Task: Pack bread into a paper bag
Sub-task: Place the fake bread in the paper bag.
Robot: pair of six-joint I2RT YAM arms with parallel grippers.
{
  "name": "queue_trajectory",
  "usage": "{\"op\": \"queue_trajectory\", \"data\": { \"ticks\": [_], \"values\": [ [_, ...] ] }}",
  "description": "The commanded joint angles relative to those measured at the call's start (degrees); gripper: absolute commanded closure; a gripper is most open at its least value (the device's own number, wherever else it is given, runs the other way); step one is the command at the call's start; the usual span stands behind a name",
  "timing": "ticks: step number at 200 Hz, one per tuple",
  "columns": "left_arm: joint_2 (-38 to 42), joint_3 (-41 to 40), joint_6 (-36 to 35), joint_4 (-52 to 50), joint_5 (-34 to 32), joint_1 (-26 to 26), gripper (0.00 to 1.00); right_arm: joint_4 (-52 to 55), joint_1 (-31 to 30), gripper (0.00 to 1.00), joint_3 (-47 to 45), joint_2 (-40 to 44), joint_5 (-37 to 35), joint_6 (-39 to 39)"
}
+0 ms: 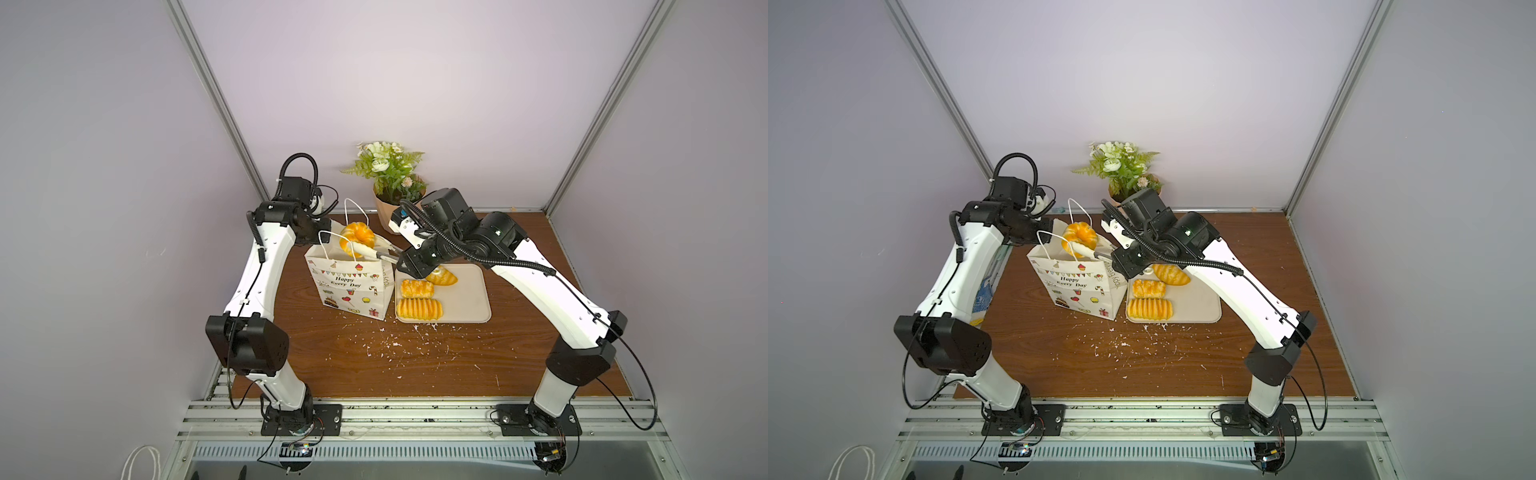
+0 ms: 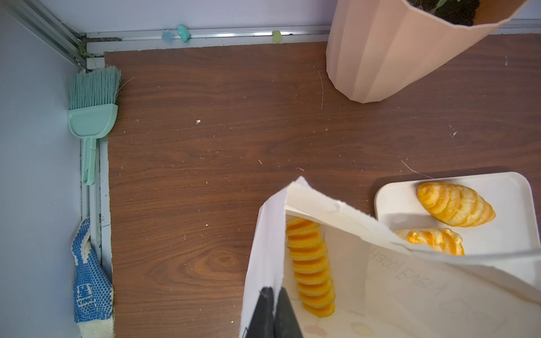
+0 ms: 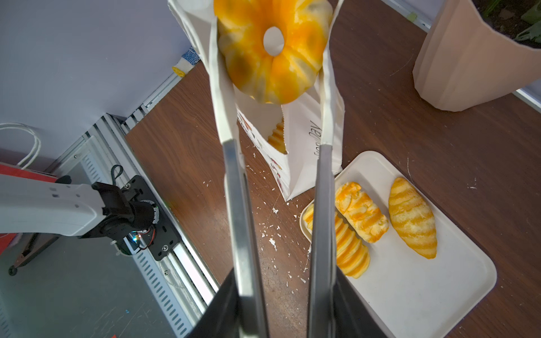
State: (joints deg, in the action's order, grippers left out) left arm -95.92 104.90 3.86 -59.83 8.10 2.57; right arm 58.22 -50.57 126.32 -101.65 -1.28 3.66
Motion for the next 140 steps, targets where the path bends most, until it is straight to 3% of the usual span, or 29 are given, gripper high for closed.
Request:
{"op": "queue_trajectory", "data": {
  "ticks": [1, 52, 140],
  "values": [
    [1.89, -0.74, -0.16, -0.82, 0.32, -0.50, 0.93, -3.16, -0.33, 0.75, 4.76, 0.69, -1.59, -2.56],
    [1.72, -0.60, -0.16, -0.81, 0.42, -0.55, 0.93, -1.91, -0.24, 0.73, 10.05, -3.55, 1.63, -2.87],
    [1.39, -0.38, -0.17, -0.85, 0.01, -0.55, 0.93, -0.32, -0.43, 0.67, 6.49, -3.94, 1.63, -2.79]
  ]
}}
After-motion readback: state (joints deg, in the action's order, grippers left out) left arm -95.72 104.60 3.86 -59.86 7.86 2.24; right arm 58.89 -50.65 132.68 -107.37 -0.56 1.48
